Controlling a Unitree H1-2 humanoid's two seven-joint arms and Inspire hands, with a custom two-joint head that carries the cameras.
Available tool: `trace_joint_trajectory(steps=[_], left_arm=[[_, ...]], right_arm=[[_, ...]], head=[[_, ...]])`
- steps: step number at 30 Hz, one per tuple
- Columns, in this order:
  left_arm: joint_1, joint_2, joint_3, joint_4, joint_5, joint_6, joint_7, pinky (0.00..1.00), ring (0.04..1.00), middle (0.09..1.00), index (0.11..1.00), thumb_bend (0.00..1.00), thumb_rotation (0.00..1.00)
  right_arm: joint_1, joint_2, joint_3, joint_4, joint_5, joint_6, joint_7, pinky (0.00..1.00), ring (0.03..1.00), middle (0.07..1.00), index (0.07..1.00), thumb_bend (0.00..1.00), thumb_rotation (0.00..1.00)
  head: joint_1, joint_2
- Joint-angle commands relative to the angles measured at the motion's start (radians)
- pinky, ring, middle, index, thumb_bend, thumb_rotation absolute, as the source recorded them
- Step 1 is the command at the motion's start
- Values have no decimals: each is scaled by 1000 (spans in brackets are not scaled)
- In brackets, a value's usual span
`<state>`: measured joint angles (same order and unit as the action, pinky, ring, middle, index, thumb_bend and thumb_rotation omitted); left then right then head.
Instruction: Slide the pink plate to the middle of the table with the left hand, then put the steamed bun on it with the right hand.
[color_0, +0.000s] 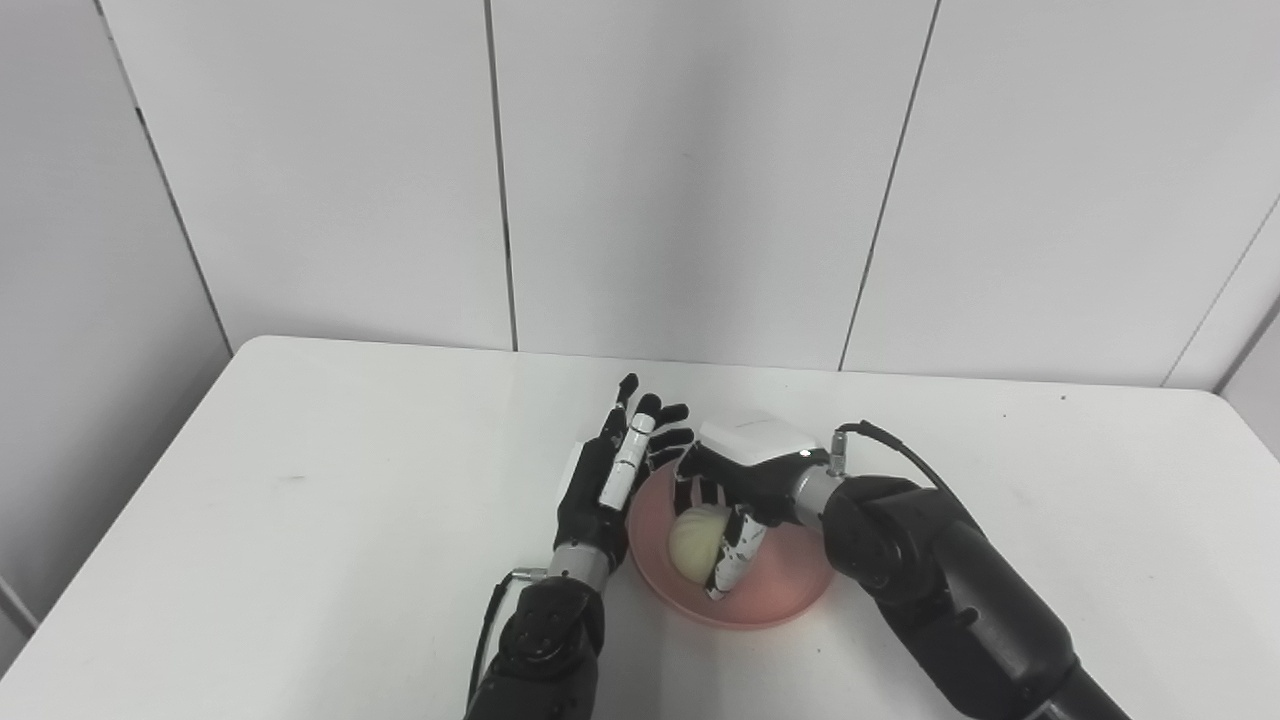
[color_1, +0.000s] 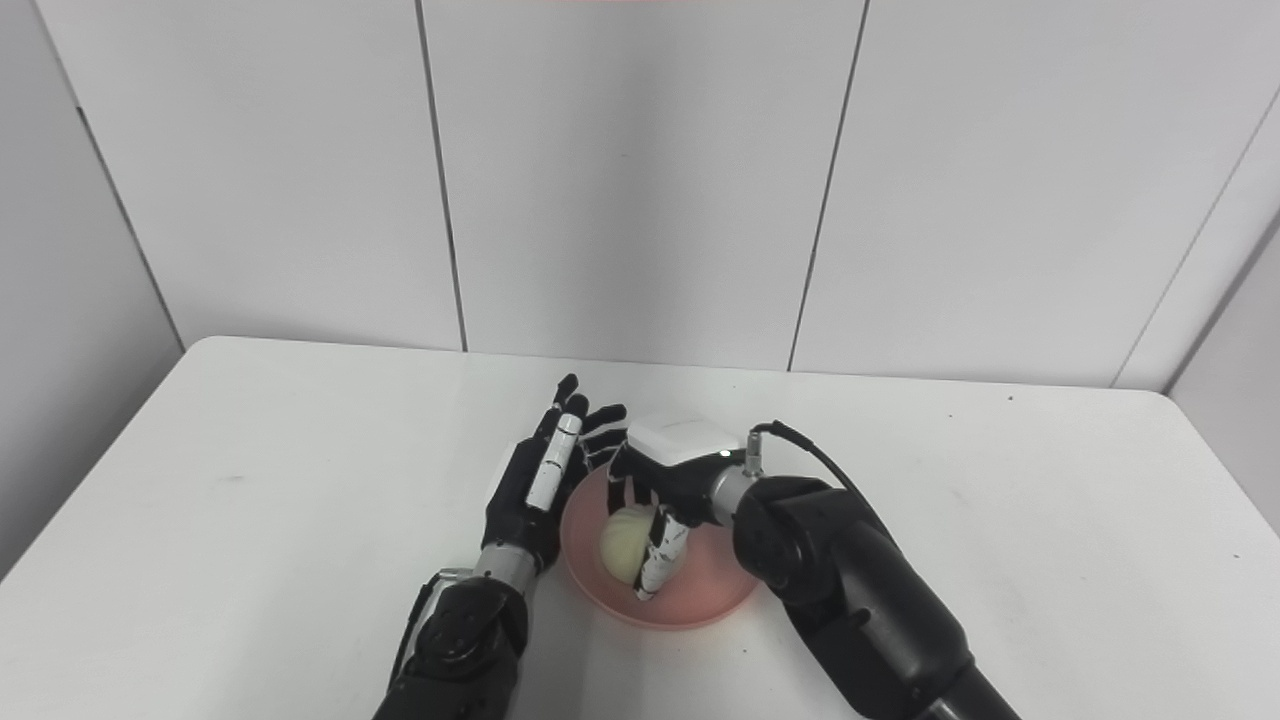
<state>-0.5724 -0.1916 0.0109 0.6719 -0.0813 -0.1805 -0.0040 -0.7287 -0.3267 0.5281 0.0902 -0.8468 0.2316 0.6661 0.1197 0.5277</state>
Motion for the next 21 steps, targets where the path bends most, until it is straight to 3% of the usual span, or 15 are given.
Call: trace_joint_trajectory(steps=[1,4,6,7,8,11,13,21], left_arm=[[38,-3,1,35,0,63,10,705,717,771,980,709,799],[41,-1,-3,27,10,71,17,699,713,772,986,709,807],[45,0,-6,19,14,73,16,708,715,773,991,704,810],[46,1,-8,18,16,70,15,693,714,774,994,693,817],[47,1,-7,16,16,71,14,691,716,776,992,694,817],[49,0,-2,7,13,86,12,707,727,780,989,695,816],[50,1,0,4,13,89,12,719,732,782,985,695,812],[59,5,-3,-16,16,97,2,739,740,797,998,689,833]], right_arm=[[-34,-6,-18,-19,-9,1,-23,268,380,456,490,533,0],[-29,-9,-18,-31,-28,9,-20,265,375,436,507,531,2],[-25,-10,-22,-36,-35,11,-22,302,422,448,509,531,3],[-23,-11,-25,-36,-37,10,-24,406,546,606,499,527,96],[-18,-13,-31,-42,-38,10,-27,495,648,698,571,807,121],[-6,-17,-46,-58,-37,9,-27,595,732,754,622,961,142],[-3,-20,-54,-70,-38,13,-20,662,759,773,650,993,163],[0,-35,-75,-126,-59,18,-13,717,810,812,674,1000,227]], head=[[1,2],[-3,3],[-4,3],[-4,3],[-3,4],[-6,3],[-8,3],[-9,2]])
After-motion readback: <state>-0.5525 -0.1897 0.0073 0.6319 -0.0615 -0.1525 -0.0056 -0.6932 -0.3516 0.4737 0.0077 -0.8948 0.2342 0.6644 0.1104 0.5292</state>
